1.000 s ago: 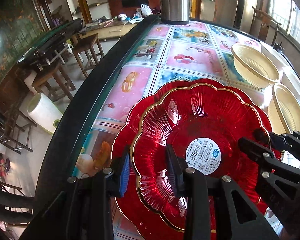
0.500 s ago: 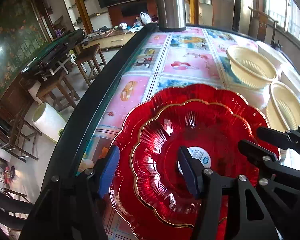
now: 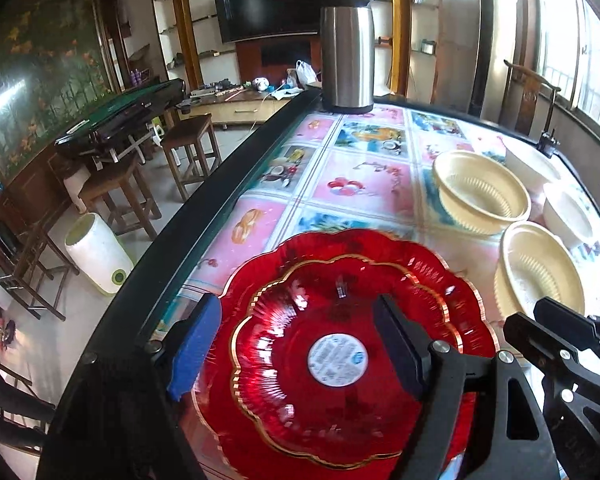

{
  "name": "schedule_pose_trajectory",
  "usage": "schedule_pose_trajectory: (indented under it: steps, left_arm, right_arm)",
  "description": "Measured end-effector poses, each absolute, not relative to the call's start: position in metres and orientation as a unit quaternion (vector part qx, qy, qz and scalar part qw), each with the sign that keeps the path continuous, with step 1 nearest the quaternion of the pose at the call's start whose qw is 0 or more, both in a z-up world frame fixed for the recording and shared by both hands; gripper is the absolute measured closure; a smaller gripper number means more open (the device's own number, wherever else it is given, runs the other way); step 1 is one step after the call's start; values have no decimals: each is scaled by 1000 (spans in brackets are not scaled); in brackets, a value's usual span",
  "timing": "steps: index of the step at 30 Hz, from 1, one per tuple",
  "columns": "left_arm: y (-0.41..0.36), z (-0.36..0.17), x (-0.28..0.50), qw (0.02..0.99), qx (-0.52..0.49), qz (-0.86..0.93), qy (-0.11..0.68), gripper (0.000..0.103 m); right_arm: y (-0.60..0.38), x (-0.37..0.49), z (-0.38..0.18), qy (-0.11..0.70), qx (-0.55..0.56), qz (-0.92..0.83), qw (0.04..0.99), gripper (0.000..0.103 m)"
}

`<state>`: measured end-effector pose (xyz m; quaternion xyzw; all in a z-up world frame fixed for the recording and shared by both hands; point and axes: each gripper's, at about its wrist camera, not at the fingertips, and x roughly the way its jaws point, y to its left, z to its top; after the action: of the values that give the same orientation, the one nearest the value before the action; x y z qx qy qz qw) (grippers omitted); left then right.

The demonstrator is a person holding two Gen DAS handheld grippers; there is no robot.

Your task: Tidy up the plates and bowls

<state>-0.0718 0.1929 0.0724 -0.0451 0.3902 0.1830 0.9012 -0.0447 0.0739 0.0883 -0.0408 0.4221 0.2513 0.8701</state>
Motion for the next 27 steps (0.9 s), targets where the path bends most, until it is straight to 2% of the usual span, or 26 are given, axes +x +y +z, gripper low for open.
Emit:
schedule_pose_trajectory:
  steps: [27]
  left_arm:
    - [98, 82, -60, 919, -16, 117, 375, 24]
  right_arm:
    - [-27, -41, 92, 417, 27, 186, 890, 70]
